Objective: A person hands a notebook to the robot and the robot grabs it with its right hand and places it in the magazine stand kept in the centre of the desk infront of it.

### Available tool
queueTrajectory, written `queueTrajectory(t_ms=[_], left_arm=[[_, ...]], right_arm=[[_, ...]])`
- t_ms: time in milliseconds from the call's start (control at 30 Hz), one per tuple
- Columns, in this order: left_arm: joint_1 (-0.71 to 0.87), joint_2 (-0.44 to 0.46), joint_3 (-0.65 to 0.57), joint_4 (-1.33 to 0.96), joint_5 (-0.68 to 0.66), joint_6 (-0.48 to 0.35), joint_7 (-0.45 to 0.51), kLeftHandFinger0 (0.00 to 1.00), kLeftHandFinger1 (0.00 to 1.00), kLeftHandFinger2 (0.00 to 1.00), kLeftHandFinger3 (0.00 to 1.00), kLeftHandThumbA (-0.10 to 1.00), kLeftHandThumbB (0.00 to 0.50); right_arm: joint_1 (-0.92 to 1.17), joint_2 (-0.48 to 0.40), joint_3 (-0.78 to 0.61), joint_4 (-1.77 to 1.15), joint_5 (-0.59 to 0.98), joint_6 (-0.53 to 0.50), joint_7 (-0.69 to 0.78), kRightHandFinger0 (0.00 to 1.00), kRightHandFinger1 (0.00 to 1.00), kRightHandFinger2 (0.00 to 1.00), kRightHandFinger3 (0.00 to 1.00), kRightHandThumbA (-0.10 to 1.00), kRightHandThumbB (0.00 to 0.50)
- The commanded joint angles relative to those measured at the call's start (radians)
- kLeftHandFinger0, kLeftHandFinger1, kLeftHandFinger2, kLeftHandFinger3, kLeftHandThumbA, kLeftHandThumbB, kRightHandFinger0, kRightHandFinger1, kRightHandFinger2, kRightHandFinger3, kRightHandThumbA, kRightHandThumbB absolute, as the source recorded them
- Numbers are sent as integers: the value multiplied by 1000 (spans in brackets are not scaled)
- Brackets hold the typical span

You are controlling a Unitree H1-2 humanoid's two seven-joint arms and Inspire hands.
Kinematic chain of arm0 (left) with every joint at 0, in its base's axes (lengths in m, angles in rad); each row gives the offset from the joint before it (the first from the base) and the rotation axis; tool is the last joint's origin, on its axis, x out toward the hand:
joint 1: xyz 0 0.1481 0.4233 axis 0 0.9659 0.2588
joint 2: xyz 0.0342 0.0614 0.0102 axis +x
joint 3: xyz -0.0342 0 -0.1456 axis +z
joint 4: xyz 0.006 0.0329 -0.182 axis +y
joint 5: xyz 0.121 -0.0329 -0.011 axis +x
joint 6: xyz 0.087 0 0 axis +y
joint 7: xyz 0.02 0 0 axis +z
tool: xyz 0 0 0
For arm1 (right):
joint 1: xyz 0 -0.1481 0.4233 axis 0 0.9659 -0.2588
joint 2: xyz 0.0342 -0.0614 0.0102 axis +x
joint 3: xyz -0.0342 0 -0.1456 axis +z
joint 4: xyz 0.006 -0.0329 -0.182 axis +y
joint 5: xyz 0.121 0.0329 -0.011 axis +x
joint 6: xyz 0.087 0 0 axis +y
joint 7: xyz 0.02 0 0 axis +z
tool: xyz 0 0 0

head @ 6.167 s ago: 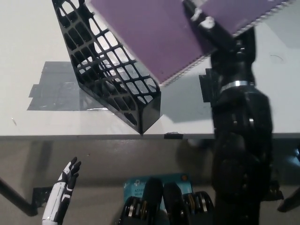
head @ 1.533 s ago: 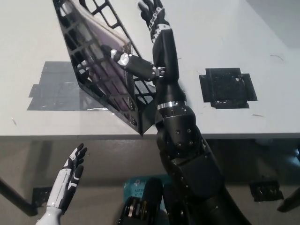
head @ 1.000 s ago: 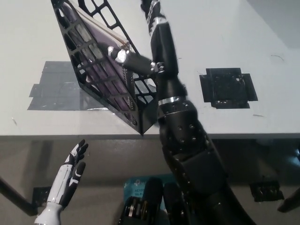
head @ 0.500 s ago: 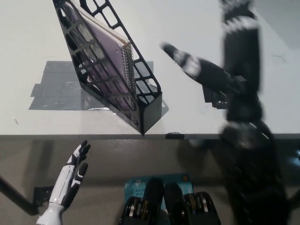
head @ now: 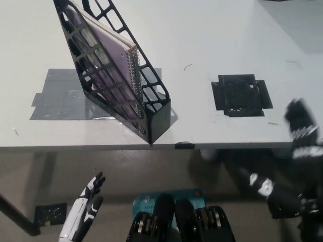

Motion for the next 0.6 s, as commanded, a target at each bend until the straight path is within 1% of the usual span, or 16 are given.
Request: queueTrajectory(t_ms=[0, 67, 133, 167, 233, 333, 400, 467, 567], left_arm=[[12, 16, -17, -19, 2, -37, 49, 1000, 1000, 1000, 1000, 1000, 500], [21, 15, -18, -15, -9, -37, 52, 1000, 1000, 1000, 1000, 1000, 500], [25, 11, -14, -10, -21, -37, 50, 1000, 1000, 1000, 1000, 1000, 500], [26, 10, -13, -6, -25, -37, 54, 1000, 1000, 1000, 1000, 1000, 500], [24, 11, -12, -4, -22, -37, 62, 1000, 1000, 1000, 1000, 1000, 500], [22, 11, -13, 2, -31, -37, 64, 1000, 1000, 1000, 1000, 1000, 500], [19, 15, -11, 5, -32, -37, 64, 1000, 1000, 1000, 1000, 1000, 500], [10, 15, -1, 10, -42, -37, 59, 1000, 1000, 1000, 1000, 1000, 500], [7, 16, 0, 11, -45, -37, 60, 1000, 1000, 1000, 1000, 1000, 500]], right_arm=[[45, 16, 22, 102, 49, -77, 73, 1000, 1000, 1000, 1000, 1000, 242], [60, 25, 40, 146, 29, -78, 90, 1000, 1000, 1000, 1000, 1000, 203], [64, 25, 49, 163, 26, -65, 103, 1000, 1000, 1000, 1000, 1000, 208], [60, 21, 56, 193, 21, -48, 118, 1000, 1000, 1000, 1000, 1000, 256], [45, 13, 61, 248, 17, -31, 139, 1000, 1000, 1000, 1000, 1000, 284], [37, 10, 62, 271, 11, -5, 153, 1000, 1000, 1000, 1000, 1000, 297], [26, 8, 64, 276, 21, 26, 168, 1000, 1000, 1000, 1000, 1000, 279], [11, 7, 64, 275, 28, 61, 185, 1000, 1000, 1000, 1000, 1000, 299], [3, 0, 67, 278, 28, 80, 201, 1000, 1000, 1000, 1000, 1000, 292]])
